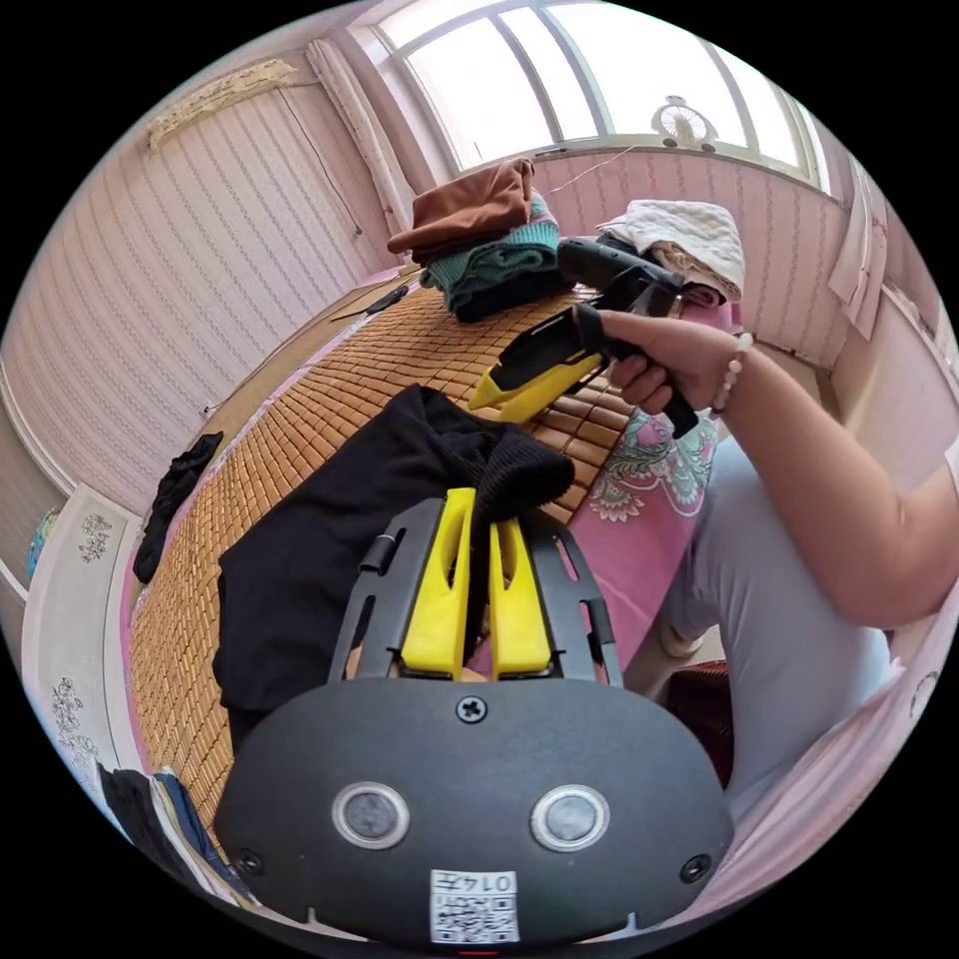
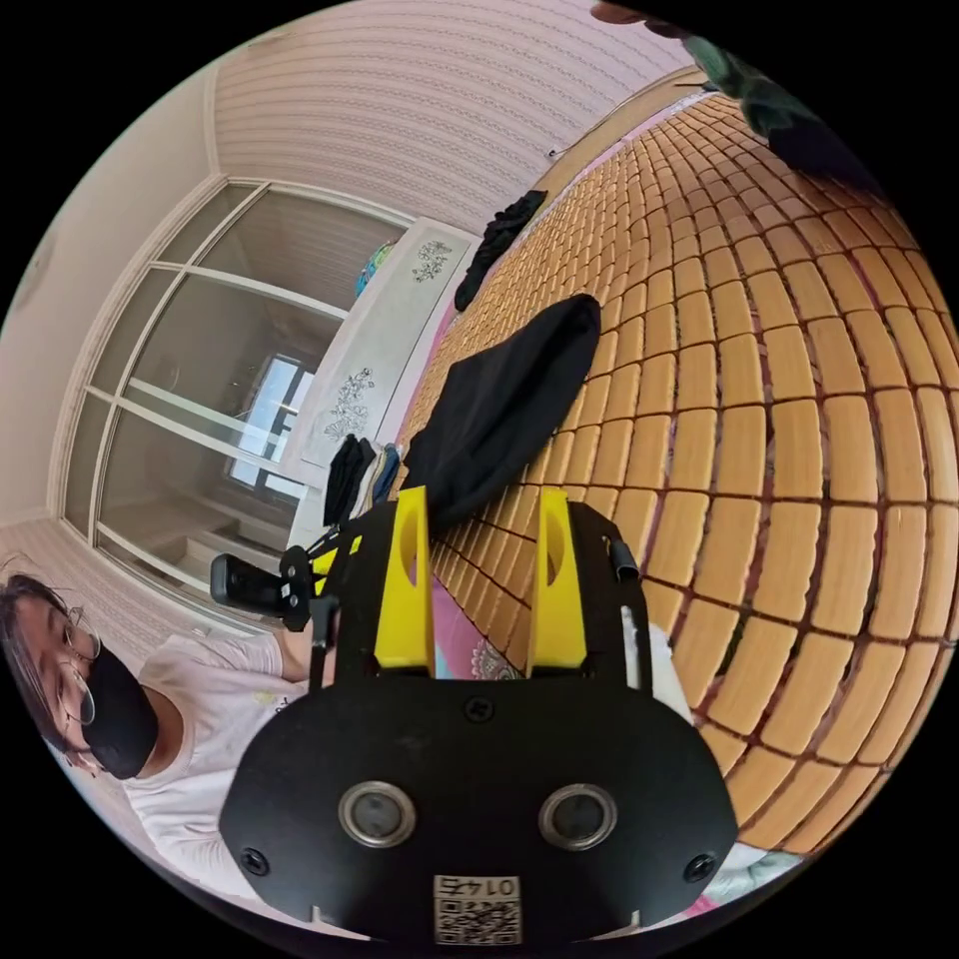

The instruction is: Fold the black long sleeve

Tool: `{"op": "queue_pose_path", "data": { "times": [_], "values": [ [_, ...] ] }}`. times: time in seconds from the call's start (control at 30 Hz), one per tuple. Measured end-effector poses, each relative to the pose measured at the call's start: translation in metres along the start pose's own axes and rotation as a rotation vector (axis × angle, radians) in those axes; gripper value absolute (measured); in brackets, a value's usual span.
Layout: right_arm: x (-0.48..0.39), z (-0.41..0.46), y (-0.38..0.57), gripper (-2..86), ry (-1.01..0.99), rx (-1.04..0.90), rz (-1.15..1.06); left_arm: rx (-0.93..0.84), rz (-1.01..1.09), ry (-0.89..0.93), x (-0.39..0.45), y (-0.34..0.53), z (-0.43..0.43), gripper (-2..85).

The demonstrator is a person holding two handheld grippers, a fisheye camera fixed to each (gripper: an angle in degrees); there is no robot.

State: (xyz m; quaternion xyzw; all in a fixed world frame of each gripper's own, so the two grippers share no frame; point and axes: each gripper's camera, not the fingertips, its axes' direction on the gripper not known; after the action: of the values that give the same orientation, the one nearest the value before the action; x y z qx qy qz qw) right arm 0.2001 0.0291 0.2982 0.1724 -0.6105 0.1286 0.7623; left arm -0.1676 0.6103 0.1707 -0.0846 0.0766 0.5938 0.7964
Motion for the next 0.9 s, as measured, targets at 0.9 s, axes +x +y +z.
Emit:
{"op": "queue_pose_path", "data": {
  "times": [0.9],
  "values": [
    [-0.105,-0.085,0.039,0.9,0.223,0.361,-0.116,0.407,-0.438,0.483,-0.085,0.075,-0.077,-0.5]
  ]
}}
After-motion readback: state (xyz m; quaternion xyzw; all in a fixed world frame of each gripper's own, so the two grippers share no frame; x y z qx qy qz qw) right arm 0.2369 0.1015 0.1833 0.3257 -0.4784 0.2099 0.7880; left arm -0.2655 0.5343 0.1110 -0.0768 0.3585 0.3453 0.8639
